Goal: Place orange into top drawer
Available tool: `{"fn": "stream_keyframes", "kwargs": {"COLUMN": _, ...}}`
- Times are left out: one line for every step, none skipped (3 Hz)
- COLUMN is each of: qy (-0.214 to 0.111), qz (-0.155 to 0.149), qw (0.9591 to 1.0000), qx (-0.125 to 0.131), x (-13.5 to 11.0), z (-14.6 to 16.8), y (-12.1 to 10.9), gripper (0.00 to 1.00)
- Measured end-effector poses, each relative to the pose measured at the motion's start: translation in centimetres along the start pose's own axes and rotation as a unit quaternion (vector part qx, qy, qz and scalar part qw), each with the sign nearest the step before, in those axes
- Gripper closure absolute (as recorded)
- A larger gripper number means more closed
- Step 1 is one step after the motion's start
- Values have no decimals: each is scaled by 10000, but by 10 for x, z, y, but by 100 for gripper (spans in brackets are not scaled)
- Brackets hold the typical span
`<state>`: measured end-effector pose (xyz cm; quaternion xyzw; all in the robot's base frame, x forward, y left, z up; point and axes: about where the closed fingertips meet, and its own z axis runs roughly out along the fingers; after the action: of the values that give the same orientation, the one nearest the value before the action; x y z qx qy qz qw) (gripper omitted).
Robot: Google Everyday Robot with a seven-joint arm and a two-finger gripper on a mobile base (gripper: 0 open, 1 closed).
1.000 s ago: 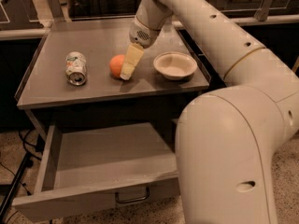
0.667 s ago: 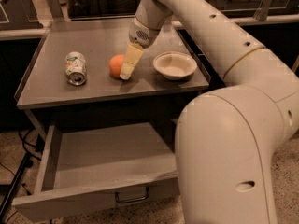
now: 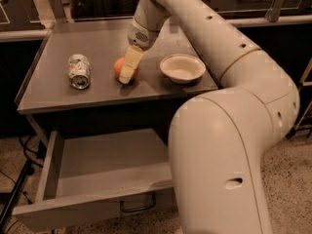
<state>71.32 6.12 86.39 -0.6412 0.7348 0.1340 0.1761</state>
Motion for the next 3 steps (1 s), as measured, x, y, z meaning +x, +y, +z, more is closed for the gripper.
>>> {"fn": "stream_keyframes", "kwargs": {"qy": -31, "qz": 50, "qw": 10000, "qx": -75, "x": -1, "z": 12, "y": -6, "gripper": 0}}
{"fn": "stream_keyframes", "kwargs": {"qy": -59, "qz": 96, "qw": 9999, "qx": -122, "x": -1, "z": 23, "y": -11, "gripper": 0}}
{"fn": "stream_keyframes", "kwargs": {"qy": -61, "qz": 97, "qw": 9999, "qx": -122, "x": -1, "z": 24, "y": -11, "gripper": 16}}
